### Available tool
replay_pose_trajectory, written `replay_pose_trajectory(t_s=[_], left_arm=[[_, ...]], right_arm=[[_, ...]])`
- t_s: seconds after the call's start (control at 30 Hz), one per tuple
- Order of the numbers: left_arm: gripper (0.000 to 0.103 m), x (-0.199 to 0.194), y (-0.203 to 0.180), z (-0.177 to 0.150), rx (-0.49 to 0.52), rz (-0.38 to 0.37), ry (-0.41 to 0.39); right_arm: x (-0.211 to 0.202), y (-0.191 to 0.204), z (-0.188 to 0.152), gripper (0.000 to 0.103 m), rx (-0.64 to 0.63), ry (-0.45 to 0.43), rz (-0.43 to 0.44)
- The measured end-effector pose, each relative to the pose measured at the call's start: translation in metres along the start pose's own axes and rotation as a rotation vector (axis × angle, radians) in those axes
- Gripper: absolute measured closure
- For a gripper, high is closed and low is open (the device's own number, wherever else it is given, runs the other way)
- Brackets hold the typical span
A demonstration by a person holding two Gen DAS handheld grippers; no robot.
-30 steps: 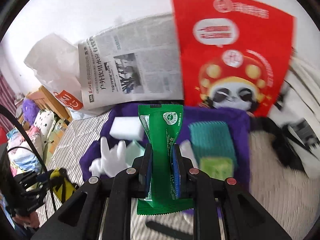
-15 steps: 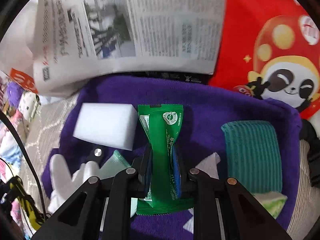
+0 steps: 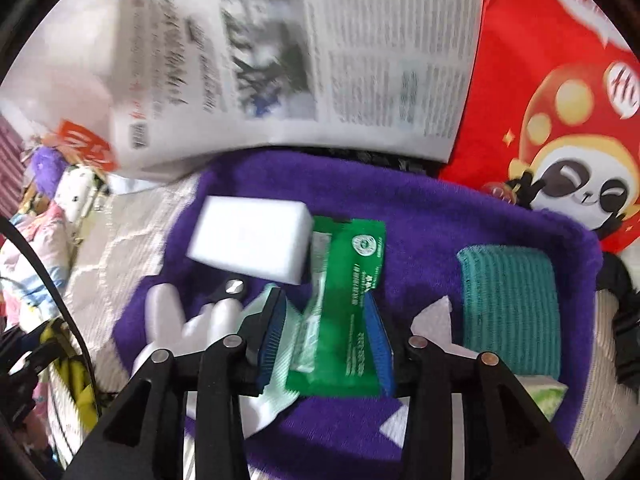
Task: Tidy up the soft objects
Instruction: 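Carry the green packet toward the towel with the right gripper while the left holds the bag, then open the right gripper to drop the green packet on the towel, then lower the yellow mesh bag onto the towel and open the left gripper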
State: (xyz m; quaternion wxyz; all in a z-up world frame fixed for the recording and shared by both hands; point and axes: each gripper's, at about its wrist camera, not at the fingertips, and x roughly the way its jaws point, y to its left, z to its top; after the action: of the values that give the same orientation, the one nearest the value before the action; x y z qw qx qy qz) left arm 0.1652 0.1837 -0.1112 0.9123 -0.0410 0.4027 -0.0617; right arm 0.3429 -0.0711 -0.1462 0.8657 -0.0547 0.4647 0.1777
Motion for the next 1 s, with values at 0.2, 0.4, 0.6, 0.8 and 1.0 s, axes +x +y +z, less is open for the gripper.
replay_pose_trajectory(t_s=[0.2, 0.4, 0.6, 0.8, 1.0], left_arm=[[0.081, -0.014, -0.007, 0.007, 0.002, -0.006, -0.019], [0.081, -0.022, -0.037, 0.028, 0.051, -0.059, -0.061], [0.081, -0.003, -0.084, 0.056, 0.101, -0.113, -0.047], [0.081, 0.041, -0.143, 0.077, 0.187, -0.093, -0.015], [0.081, 0.098, -0.179, 0.084, 0.219, -0.044, 0.041]], right_arm=[[-0.060, -0.014, -0.011, 0.059, 0.011, -0.094, 0.018], [-0.103, -0.053, -0.045, 0.050, 0.100, -0.165, 0.015], [-0.122, -0.105, -0.100, 0.050, 0.215, -0.225, 0.007], [-0.117, -0.142, -0.137, 0.050, 0.301, -0.290, -0.006], [-0.121, -0.152, -0.145, 0.050, 0.318, -0.336, 0.029]])
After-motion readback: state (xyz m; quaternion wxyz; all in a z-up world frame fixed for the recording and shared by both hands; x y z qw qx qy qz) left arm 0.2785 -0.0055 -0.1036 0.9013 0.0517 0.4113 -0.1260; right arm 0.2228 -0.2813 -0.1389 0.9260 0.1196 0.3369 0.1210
